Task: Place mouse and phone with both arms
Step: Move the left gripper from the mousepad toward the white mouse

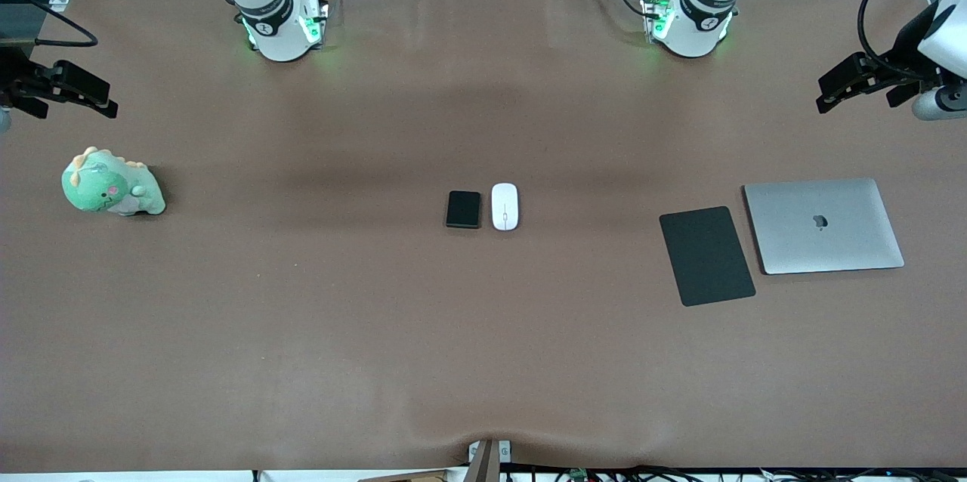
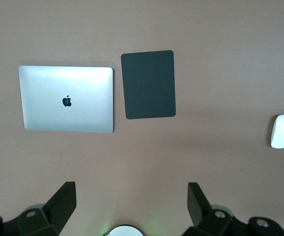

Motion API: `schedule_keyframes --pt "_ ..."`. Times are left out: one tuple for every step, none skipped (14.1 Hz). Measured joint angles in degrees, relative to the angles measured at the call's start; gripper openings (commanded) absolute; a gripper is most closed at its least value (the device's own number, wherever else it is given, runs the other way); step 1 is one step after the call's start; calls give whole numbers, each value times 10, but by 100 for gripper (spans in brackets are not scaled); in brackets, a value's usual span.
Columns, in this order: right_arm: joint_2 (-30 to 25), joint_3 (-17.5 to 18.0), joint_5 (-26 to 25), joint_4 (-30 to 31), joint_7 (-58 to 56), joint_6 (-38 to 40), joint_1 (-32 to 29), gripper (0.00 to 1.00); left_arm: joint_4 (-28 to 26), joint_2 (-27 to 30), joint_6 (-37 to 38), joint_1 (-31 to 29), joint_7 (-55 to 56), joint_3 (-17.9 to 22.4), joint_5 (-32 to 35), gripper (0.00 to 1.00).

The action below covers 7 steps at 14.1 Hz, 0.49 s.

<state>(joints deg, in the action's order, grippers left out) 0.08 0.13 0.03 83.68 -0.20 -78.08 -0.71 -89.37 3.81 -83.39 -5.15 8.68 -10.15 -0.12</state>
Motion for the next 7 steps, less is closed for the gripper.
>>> schedule_keyframes --pt "0 0 0 0 0 0 0 100 0 0 0 0 0 0 0 100" --pt "0 0 0 0 0 0 0 100 0 0 0 0 0 0 0 100" --pt "0 0 0 0 0 0 0 100 0 0 0 0 0 0 0 100" --pt "0 0 0 0 0 0 0 100 0 0 0 1 0 0 0 100" --pt "0 0 0 0 0 0 0 100 0 -2 0 2 0 -1 0 100" --pt "0 0 0 0 0 0 0 100 1 -6 0 3 0 -2 0 100" --pt "0 0 0 0 0 0 0 100 0 -12 0 4 1 -2 0 100"
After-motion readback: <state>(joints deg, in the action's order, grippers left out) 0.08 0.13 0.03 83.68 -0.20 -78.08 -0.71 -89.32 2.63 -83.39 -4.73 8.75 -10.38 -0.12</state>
